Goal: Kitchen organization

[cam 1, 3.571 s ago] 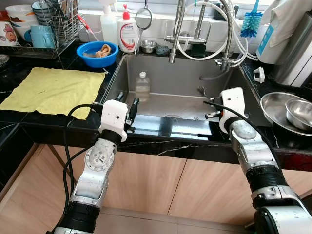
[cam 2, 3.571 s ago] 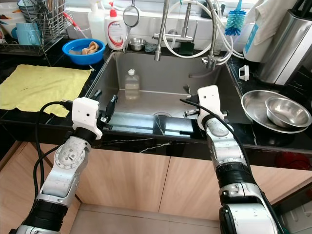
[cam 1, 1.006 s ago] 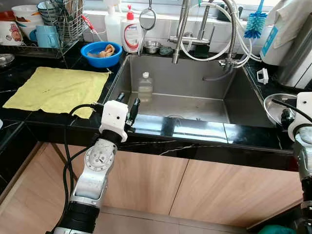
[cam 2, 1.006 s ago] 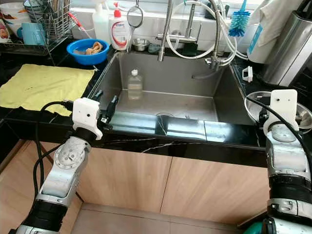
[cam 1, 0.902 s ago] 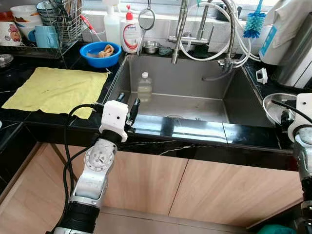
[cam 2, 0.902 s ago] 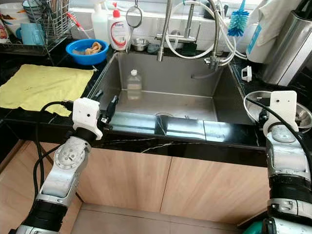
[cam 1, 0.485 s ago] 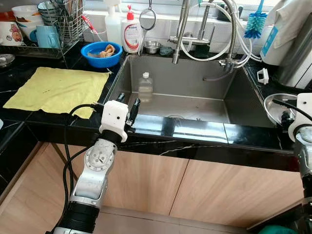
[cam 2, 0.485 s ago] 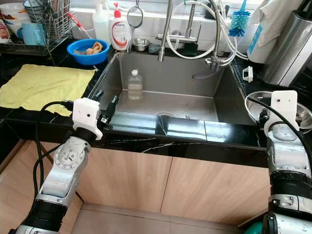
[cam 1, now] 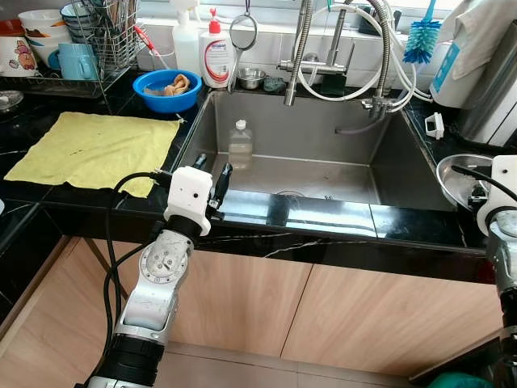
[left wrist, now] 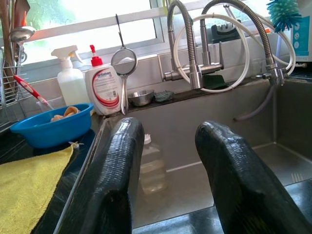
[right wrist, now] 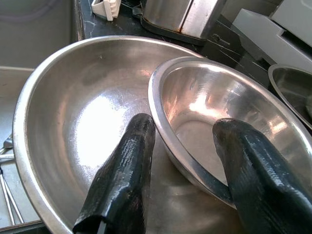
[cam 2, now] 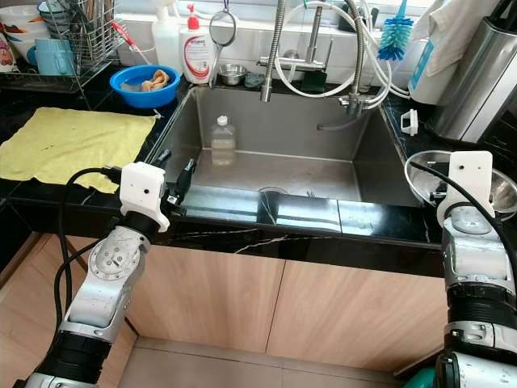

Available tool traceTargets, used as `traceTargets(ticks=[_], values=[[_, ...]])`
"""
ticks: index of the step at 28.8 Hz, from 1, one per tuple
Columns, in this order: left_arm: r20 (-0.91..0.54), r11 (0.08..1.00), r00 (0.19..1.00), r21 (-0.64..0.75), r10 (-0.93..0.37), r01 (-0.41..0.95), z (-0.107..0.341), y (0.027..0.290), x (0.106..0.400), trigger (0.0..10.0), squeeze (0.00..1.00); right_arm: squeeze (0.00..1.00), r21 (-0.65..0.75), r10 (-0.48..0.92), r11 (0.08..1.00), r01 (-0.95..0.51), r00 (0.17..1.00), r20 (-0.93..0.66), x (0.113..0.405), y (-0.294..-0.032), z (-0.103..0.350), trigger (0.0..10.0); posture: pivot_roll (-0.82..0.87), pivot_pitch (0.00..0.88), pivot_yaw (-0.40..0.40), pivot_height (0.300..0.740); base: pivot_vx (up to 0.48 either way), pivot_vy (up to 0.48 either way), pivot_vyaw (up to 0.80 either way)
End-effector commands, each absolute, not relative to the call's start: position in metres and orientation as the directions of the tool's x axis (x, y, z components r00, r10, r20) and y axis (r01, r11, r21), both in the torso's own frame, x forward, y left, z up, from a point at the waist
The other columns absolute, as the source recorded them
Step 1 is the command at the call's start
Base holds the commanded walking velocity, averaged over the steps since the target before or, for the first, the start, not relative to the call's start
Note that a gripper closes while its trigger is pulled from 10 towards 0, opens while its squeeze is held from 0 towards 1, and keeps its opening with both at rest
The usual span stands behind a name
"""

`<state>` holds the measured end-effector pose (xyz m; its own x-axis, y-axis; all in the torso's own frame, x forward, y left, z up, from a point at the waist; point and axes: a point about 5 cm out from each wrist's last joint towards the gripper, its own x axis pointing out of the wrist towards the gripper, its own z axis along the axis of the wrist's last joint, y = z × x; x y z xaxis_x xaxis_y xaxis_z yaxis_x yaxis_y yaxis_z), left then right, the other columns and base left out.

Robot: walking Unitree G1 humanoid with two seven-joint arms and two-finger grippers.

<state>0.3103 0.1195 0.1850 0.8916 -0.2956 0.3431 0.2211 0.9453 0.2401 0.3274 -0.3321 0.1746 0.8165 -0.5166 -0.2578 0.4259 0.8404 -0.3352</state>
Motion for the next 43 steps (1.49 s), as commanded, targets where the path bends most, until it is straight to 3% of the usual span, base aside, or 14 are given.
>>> traceTargets(ticks=[1, 16, 33, 43], values=[[0.347, 0.937, 0.883, 0.258, -0.318, 0.236, 0.189, 0.117, 0.310, 10.0, 0.00, 0.00, -0.310, -0.514, 0.845, 0.435, 0.822, -0.247, 0.329, -0.333, 0.180, 0.0, 0.05, 0.000, -0.018, 0.740, 0.000, 0.000, 0.00], [0.347, 0.937, 0.883, 0.258, -0.316, 0.235, 0.189, 0.117, 0.311, 10.0, 0.00, 0.00, -0.270, -0.474, 0.868, 0.417, 0.857, -0.201, 0.336, -0.319, 0.189, 0.0, 0.05, 0.000, -0.018, 0.740, 0.000, 0.000, 0.00], [0.350, 0.944, 0.888, 0.245, -0.299, 0.221, 0.190, 0.117, 0.312, 10.0, 0.00, 0.00, -0.252, -0.437, 0.870, 0.423, 0.899, 0.000, 0.342, -0.297, 0.248, 0.0, 0.05, 0.000, -0.025, 0.740, 0.000, 0.000, 0.00], [0.350, 0.944, 0.888, 0.244, -0.298, 0.220, 0.190, 0.117, 0.312, 10.0, 0.00, 0.00, -0.258, -0.438, 0.868, 0.424, 0.899, 0.005, 0.341, -0.296, 0.251, 0.0, 0.05, 0.000, -0.025, 0.740, 0.000, 0.000, 0.00]])
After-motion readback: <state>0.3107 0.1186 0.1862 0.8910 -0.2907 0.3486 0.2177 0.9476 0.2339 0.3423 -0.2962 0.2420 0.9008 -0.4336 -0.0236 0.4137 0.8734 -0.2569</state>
